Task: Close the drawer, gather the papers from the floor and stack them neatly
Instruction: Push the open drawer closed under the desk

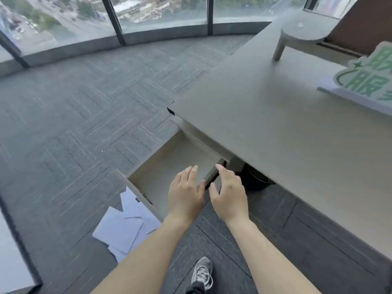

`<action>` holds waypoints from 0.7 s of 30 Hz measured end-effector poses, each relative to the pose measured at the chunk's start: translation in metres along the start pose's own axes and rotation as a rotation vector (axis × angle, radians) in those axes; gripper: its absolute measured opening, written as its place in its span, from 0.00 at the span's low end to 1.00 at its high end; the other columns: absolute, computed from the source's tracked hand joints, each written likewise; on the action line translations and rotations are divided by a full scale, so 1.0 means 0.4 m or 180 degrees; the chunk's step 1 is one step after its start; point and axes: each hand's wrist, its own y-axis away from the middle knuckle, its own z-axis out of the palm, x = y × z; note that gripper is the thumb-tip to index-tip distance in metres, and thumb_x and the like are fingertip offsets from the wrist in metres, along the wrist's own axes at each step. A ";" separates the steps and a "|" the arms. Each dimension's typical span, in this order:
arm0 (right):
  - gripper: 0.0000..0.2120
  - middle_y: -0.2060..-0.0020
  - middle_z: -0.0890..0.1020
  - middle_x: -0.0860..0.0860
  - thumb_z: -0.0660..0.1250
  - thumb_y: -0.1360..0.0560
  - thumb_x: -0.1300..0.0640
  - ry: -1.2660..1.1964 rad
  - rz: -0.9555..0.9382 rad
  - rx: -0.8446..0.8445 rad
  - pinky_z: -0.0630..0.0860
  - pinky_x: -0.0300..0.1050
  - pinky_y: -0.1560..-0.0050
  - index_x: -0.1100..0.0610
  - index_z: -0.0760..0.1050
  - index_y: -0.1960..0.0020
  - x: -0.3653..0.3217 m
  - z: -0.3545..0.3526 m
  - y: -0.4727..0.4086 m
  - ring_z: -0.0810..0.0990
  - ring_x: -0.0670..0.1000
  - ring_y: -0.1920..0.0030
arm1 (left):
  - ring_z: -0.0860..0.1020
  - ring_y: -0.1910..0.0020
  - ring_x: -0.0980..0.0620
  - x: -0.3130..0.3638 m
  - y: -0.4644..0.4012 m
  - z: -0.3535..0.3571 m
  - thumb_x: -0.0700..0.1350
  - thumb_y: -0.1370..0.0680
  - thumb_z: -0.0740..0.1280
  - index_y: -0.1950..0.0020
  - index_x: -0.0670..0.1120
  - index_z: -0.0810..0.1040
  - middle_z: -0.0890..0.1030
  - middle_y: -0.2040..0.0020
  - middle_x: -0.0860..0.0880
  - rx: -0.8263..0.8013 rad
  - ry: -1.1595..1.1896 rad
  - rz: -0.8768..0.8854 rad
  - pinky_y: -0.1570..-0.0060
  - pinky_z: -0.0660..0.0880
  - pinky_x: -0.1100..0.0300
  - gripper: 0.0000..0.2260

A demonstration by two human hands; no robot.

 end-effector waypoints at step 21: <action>0.09 0.62 0.82 0.52 0.58 0.21 0.59 -0.1971 0.2128 -0.2271 0.72 0.42 0.68 0.53 0.77 0.51 -0.197 0.512 0.099 0.74 0.51 0.70 | 0.81 0.52 0.49 -0.509 0.152 0.097 0.45 0.22 0.58 0.52 0.45 0.78 0.82 0.53 0.50 0.0336 0.2374 -0.3514 0.47 0.76 0.51 0.09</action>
